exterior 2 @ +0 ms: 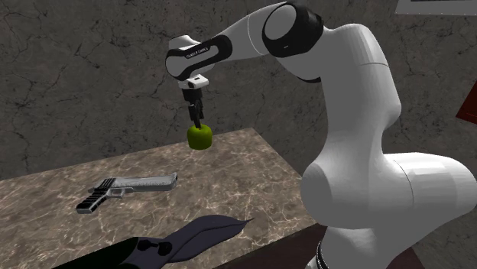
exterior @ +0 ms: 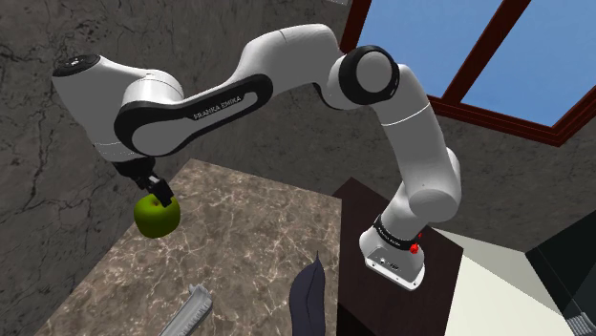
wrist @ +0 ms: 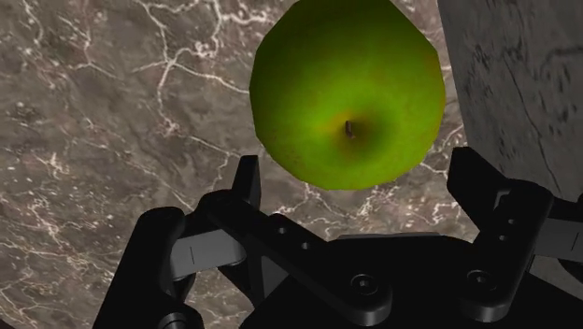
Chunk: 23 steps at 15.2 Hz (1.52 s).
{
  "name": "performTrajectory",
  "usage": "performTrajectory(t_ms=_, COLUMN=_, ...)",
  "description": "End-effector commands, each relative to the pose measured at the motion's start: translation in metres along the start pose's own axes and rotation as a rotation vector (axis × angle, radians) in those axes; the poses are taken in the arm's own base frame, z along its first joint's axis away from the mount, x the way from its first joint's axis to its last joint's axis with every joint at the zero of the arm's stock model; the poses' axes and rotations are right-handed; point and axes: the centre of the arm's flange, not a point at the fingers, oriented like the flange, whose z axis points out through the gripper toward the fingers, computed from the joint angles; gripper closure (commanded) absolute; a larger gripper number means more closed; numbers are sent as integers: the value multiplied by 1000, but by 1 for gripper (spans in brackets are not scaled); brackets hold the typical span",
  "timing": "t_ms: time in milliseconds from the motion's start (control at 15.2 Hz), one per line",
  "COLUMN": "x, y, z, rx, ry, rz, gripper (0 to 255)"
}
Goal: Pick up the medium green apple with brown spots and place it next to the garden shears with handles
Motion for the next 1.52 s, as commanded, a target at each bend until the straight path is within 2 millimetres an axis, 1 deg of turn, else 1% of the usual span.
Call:
performTrajectory(t_ms=0, x=0, y=-1, z=4, rx=0, ry=0, rz=0, gripper=0)
performTrajectory(t_ms=396, x=0, y=-1, z=4, rx=0, ry=0, rz=0, gripper=0)
performTrajectory(t_ms=462, x=0, y=-1, z=4, rx=0, ry=0, rz=0, gripper=255)
performTrajectory(t_ms=1056, x=0, y=-1, z=4, rx=0, ry=0, rz=0, gripper=255)
performTrajectory(t_ms=1452, x=5, y=1, z=-27, rx=0, ry=0, rz=0, gripper=255)
